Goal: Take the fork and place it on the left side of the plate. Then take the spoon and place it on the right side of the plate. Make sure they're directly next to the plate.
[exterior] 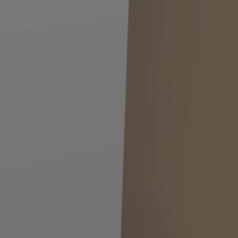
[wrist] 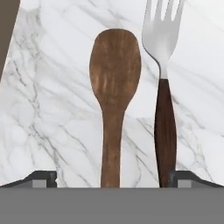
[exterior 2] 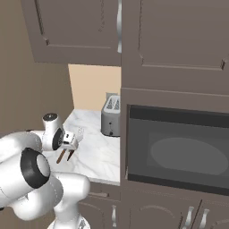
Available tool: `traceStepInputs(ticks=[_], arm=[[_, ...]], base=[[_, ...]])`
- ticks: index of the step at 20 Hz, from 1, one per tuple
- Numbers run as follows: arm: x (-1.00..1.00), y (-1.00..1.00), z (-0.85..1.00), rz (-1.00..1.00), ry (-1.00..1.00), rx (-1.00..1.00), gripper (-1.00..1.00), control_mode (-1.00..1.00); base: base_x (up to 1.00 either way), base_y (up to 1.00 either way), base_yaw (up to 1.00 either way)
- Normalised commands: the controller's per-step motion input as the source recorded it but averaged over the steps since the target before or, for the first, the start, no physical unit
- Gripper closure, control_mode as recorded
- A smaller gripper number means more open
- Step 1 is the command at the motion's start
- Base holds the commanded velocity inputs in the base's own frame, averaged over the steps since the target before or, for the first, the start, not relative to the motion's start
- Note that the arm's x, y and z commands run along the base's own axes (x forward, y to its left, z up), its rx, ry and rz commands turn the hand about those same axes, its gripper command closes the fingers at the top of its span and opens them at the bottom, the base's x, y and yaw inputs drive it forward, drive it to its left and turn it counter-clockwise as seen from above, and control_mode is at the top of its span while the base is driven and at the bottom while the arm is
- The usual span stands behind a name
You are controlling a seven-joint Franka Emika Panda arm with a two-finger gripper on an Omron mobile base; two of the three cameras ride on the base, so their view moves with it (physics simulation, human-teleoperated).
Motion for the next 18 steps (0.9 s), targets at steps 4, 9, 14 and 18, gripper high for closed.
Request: traceStepInputs(ticks=[4,9,14,18], arm=[[0.21,0.03,-0.18,-0.01,0.00,0.00,-1.00,-1.00],[0.18,0.09,-0.20,-0.02,0.00,-0.01,-1.00,-1.00],[0.11,0.07,-0.26,-0.01,0.00,-0.02,-1.00,-1.00],[0.05,0.02,-0.29,0.00,0.00,-0.02,-1.00,-1.00]], base=[[0.00,0.00,0.00],[0.00,0.00,0.00],[0.00,0.00,0.00],[0.00,0.00,0.00]])
